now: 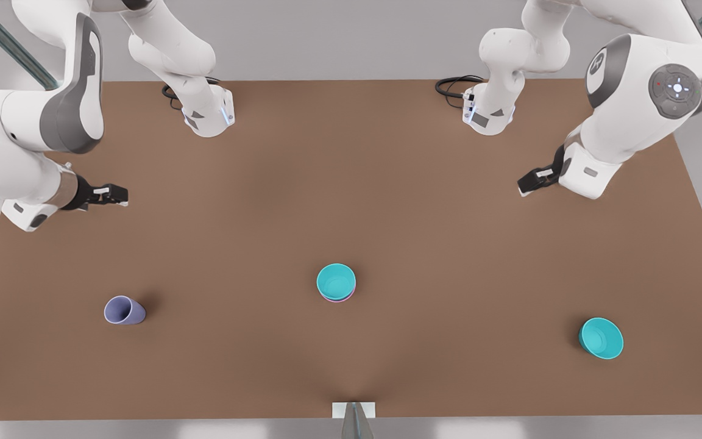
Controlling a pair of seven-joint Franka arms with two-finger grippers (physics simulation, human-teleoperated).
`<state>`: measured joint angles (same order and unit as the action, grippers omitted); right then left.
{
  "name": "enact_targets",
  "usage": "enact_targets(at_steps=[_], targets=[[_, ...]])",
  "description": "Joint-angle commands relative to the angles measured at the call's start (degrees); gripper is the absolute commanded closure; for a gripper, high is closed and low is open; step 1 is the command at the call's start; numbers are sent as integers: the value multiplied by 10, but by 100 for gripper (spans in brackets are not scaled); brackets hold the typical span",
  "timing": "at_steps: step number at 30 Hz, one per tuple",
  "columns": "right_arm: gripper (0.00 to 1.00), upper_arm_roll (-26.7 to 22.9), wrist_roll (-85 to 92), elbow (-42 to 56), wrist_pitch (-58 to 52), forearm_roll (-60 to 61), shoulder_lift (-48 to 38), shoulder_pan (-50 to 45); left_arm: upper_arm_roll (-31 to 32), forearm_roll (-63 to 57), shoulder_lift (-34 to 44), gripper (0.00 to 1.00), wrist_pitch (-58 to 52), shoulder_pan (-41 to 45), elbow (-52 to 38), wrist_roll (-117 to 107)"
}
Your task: Stack the blue bowl on the pink bowl
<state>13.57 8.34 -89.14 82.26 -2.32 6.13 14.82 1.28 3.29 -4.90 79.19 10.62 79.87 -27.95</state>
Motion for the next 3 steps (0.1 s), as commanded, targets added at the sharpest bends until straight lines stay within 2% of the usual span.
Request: enact_targets(at_steps=[1,3], targets=[[0,0,1,1,-4,0,-2,-3,8,-19,-1,0,-69,-10,-5,210],[0,0,1,-1,-1,0,-1,-4,8,-20,-4,0,-62,-10,-4,211]])
